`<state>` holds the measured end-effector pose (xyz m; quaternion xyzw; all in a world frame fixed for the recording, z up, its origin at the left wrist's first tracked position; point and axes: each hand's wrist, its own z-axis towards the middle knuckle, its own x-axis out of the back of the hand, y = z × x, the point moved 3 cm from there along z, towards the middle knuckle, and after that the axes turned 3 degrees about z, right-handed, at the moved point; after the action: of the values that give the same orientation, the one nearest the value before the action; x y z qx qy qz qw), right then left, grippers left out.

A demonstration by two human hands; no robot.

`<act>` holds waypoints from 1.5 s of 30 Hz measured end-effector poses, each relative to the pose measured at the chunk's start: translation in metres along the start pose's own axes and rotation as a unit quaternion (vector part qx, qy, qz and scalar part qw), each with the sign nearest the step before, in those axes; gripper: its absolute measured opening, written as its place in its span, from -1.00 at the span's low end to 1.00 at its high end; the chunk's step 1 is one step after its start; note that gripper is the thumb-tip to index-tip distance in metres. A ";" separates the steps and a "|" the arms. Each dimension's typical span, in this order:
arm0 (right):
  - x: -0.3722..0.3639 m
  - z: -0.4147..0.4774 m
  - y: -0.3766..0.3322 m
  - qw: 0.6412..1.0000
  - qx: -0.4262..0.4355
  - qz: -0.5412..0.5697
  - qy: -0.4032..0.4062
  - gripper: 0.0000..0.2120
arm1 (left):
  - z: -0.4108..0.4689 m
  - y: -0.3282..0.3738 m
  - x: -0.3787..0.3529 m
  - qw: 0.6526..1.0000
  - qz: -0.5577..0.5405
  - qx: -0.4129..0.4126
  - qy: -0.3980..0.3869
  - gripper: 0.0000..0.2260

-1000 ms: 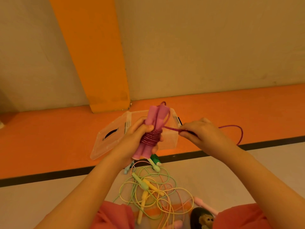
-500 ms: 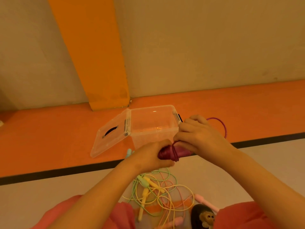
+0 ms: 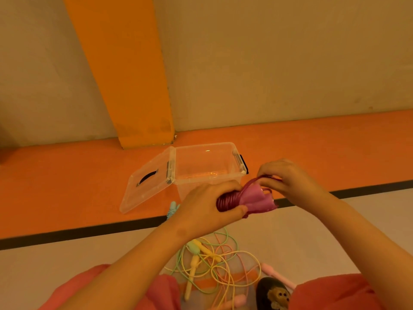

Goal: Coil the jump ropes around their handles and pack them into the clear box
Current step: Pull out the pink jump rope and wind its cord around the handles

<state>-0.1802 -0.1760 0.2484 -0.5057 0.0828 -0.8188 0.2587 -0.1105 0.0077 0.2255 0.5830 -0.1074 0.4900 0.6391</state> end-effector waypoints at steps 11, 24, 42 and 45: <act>-0.025 -0.004 0.000 0.990 -0.126 -0.013 -0.054 -0.81 | -0.002 0.005 0.006 0.912 -0.378 0.124 0.099 -0.70; -0.005 -0.009 -0.022 0.966 -0.240 0.083 0.047 -0.76 | 0.003 -0.022 0.010 0.835 -0.482 0.218 0.149 -0.85; -0.004 0.021 -0.052 0.879 -0.135 0.445 0.107 -0.79 | 0.021 -0.038 -0.010 0.801 -0.500 0.304 0.122 -0.65; -0.009 0.030 -0.050 0.889 -0.133 0.419 0.129 -0.77 | 0.027 -0.043 -0.009 0.783 -0.516 0.322 0.130 -0.61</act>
<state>-0.1677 -0.1256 0.2757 -0.3435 0.4275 -0.6741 0.4948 -0.0705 -0.0129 0.1999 0.6537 0.4580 0.1643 0.5796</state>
